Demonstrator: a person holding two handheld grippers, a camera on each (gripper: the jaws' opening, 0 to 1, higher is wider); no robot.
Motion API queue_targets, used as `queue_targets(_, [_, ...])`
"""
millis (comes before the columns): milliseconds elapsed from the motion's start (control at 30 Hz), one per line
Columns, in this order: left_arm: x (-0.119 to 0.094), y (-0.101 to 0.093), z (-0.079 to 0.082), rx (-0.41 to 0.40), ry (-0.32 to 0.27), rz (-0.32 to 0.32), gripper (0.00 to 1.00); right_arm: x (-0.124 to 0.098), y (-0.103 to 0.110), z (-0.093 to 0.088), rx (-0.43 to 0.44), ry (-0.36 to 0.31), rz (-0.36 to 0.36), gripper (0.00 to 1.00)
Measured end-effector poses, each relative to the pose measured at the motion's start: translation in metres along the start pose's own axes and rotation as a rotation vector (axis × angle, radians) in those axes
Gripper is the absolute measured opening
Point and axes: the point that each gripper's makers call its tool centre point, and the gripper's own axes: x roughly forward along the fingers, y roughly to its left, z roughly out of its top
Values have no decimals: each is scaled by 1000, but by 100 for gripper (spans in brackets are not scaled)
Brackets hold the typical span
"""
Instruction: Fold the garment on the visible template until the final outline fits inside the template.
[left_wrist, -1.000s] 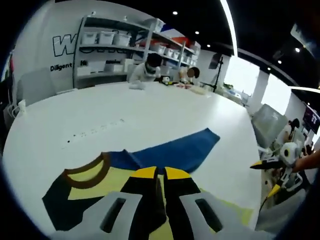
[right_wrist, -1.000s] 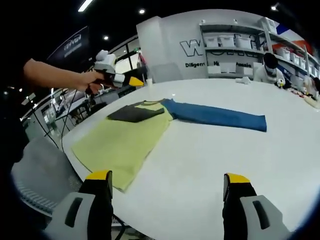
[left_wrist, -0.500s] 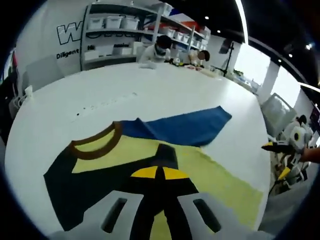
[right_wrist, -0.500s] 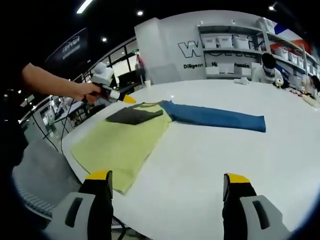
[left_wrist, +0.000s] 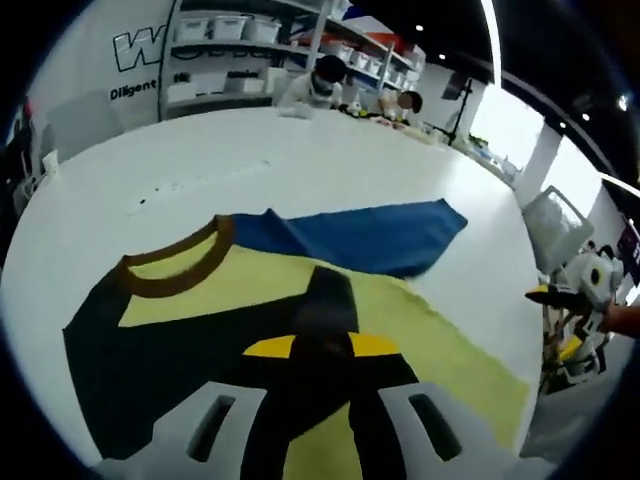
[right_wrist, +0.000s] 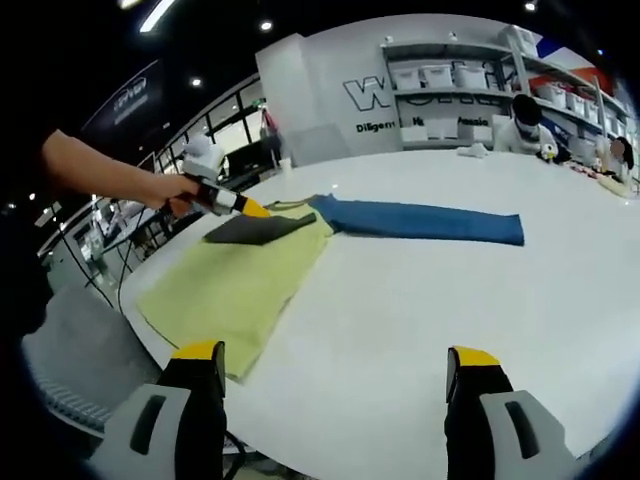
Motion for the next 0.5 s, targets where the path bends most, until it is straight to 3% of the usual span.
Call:
queue_targets(167, [8,8,-6,-24,23,6,23,-1,0,-3,14,8,-5,90])
queue_targets(300, [11,8,-3,-57,9,-4,21,-2,-3,-1,23,7,-11,90])
queue_targets(367, [11,4,-1,-71,0,-12,18,-2,-6,0,22,8,-15,90])
queue_targets(467, [14,0,0,-96,-9,-34,3,-1,-7,-1,17,19,-14,89])
queue_targets(500, [15,-2,0,-98,-8,-40,3,0,-7,-1,14,20,-16,89])
